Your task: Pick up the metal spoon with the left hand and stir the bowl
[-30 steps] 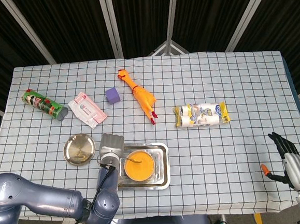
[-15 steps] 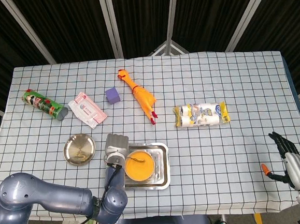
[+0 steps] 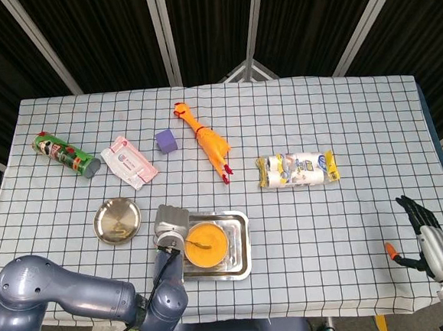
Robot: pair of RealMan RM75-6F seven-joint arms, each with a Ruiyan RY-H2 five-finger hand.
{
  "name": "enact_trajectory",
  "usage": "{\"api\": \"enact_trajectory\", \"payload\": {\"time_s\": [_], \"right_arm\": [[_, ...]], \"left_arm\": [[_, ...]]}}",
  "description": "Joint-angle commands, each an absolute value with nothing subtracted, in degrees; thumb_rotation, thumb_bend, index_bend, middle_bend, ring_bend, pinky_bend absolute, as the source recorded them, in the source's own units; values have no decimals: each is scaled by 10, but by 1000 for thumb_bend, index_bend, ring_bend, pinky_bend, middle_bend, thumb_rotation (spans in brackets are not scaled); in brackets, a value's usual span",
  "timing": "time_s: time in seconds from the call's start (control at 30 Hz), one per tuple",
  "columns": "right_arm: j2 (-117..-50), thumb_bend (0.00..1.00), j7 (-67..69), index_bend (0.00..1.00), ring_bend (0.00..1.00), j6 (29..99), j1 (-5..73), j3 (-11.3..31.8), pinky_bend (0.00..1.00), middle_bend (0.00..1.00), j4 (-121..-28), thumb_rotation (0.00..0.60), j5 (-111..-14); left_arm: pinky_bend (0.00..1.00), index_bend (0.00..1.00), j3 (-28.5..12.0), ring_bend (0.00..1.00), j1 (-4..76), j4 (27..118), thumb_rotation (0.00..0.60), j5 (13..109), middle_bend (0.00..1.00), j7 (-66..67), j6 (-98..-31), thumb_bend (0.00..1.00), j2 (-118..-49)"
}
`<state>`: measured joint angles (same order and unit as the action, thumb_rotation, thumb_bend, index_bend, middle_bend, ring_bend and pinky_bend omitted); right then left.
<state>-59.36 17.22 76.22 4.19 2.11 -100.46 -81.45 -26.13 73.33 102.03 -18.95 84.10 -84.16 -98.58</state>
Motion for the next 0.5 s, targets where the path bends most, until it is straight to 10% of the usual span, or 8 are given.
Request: {"api": "enact_trajectory", "payload": {"time_s": [0.03, 0.5], "right_arm": [[-594, 405, 171, 0, 0, 762, 42, 21, 0, 0, -1005, 600, -814], [-593, 405, 171, 0, 0, 760, 43, 21, 0, 0, -1006, 600, -812]], "left_arm": [[947, 780, -262, 934, 730, 1027, 600, -194, 1000, 841, -841, 878, -982], [946, 780, -285, 934, 721, 1052, 600, -210, 1000, 829, -837, 878, -955]]}}
